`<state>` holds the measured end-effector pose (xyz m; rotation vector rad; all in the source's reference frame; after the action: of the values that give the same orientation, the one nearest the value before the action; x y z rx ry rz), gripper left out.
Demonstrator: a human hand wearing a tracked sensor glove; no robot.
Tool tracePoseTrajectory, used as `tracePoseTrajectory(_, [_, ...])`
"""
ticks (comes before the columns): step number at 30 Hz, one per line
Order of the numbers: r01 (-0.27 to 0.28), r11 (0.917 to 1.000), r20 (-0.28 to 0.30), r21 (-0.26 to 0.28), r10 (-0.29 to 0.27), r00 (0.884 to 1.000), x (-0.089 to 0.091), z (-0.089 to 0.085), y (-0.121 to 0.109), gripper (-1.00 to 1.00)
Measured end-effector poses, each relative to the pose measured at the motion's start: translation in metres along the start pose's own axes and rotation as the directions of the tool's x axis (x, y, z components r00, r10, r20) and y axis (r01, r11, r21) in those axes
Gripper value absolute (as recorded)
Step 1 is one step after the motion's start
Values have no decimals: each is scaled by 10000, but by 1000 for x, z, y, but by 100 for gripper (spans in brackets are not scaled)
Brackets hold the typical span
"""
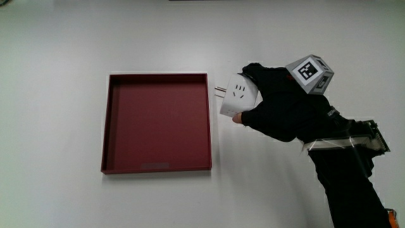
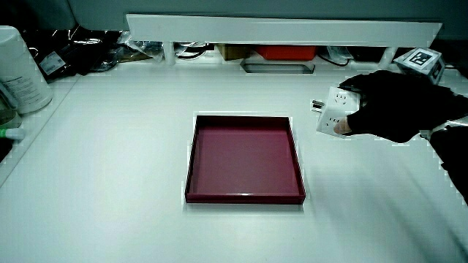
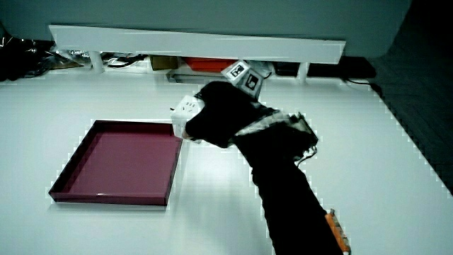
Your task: Place socket
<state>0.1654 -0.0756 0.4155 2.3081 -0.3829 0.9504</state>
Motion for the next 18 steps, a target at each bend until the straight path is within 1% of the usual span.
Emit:
tracePoseTrajectory(1, [22, 9999, -163, 162, -20, 9999, 4, 0, 1, 0])
tracePoseTrajectory(2, [247, 9997, -278, 18, -246, 9993, 8, 0, 2, 0])
tracePoseTrajectory(3, [379, 9993, -282, -7, -379, 9989, 17, -2, 5, 0])
tracePoseTrajectory(4, [430, 9990, -375, 77, -426, 9984, 18, -3, 5, 0])
tracePoseTrajectory(5, [590, 9982, -444, 76, -587, 9973, 23, -4, 6, 0])
tracePoseTrajectory(7, [973, 9952, -479, 106, -967, 9942, 38, -8, 10, 0])
tracePoseTrajectory(11, [1301, 9915, -828, 57, -1292, 9882, 55, -14, 14, 0])
tracePoseTrajectory(12, [1595, 9847, -1103, -700, -1665, 9798, 59, -17, 15, 0])
tracePoseTrajectory(13, [1480, 9890, -781, 28, -1474, 9860, 61, -18, 17, 0])
tracePoseTrajectory(15, [1666, 9860, -735, 56, -1658, 9834, 70, -24, 19, 0])
tracePoseTrajectory(18, [1942, 9810, -722, 46, -1933, 9785, 77, -30, 22, 0])
